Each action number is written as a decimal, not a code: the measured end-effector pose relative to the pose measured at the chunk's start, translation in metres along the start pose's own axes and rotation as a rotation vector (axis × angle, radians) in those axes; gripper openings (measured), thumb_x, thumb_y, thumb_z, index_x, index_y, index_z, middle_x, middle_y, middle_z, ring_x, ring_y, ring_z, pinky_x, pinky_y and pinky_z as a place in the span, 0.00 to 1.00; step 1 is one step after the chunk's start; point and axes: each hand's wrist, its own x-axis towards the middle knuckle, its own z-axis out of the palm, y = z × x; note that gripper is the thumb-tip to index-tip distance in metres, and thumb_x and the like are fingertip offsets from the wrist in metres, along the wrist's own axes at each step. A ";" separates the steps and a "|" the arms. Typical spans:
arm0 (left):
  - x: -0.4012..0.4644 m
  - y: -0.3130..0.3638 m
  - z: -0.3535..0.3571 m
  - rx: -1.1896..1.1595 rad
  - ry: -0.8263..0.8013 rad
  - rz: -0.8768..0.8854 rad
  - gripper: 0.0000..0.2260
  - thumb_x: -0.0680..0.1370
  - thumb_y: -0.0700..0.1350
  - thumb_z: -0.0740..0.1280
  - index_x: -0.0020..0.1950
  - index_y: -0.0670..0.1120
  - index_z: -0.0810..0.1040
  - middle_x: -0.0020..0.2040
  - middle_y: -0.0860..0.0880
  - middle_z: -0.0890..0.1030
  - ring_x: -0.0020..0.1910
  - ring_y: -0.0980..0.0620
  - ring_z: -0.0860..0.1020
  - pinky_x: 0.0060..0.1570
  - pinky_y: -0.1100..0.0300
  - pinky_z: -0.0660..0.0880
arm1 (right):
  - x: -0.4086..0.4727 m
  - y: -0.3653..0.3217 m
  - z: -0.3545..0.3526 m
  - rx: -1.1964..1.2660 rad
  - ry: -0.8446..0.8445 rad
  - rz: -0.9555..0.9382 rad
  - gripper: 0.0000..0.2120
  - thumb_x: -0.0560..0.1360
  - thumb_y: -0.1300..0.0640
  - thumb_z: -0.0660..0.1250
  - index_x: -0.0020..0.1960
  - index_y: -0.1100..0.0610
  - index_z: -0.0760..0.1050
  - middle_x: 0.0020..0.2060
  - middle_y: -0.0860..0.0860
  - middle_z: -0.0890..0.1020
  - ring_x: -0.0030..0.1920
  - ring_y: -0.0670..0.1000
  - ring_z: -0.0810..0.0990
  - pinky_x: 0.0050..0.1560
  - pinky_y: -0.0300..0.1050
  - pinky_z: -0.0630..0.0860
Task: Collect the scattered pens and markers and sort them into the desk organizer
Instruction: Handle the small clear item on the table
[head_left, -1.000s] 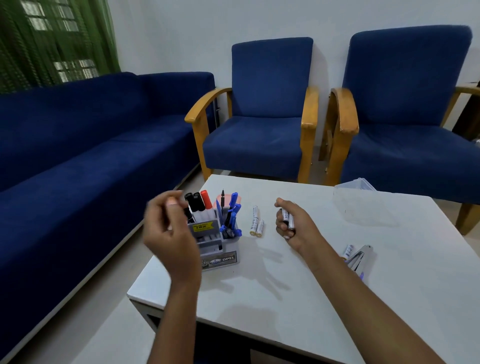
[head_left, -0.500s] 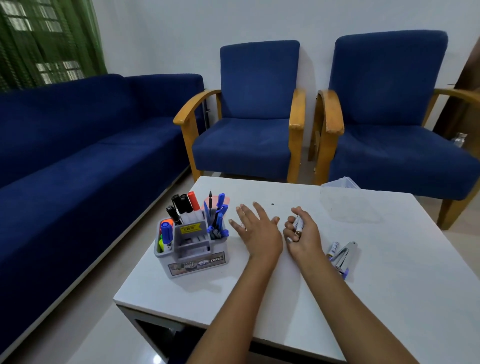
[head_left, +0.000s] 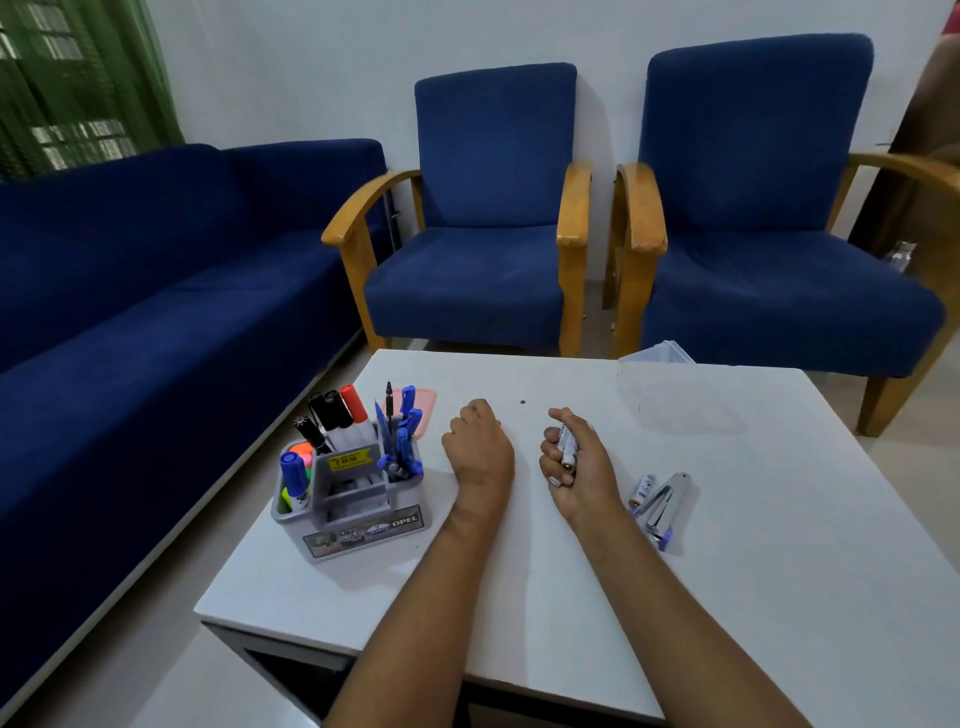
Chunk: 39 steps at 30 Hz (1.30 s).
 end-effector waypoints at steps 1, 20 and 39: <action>0.001 0.000 0.001 -0.011 -0.014 -0.003 0.14 0.82 0.45 0.54 0.65 0.41 0.67 0.58 0.44 0.77 0.53 0.48 0.78 0.44 0.58 0.73 | 0.000 0.000 0.000 -0.002 -0.001 -0.001 0.05 0.79 0.59 0.60 0.49 0.61 0.71 0.30 0.53 0.70 0.20 0.43 0.64 0.16 0.32 0.56; -0.053 -0.017 -0.018 -0.996 -0.059 0.022 0.08 0.81 0.45 0.59 0.47 0.43 0.73 0.37 0.48 0.77 0.35 0.52 0.74 0.35 0.58 0.67 | -0.007 0.002 0.000 -0.084 0.009 -0.031 0.06 0.77 0.57 0.65 0.49 0.58 0.68 0.32 0.54 0.73 0.20 0.44 0.66 0.16 0.32 0.58; -0.037 0.024 -0.048 -1.126 -0.252 -0.279 0.19 0.81 0.58 0.54 0.50 0.44 0.75 0.42 0.48 0.78 0.42 0.50 0.78 0.41 0.60 0.72 | -0.010 0.003 0.004 -0.244 -0.050 0.074 0.13 0.78 0.50 0.63 0.51 0.60 0.72 0.30 0.53 0.75 0.20 0.44 0.70 0.17 0.33 0.62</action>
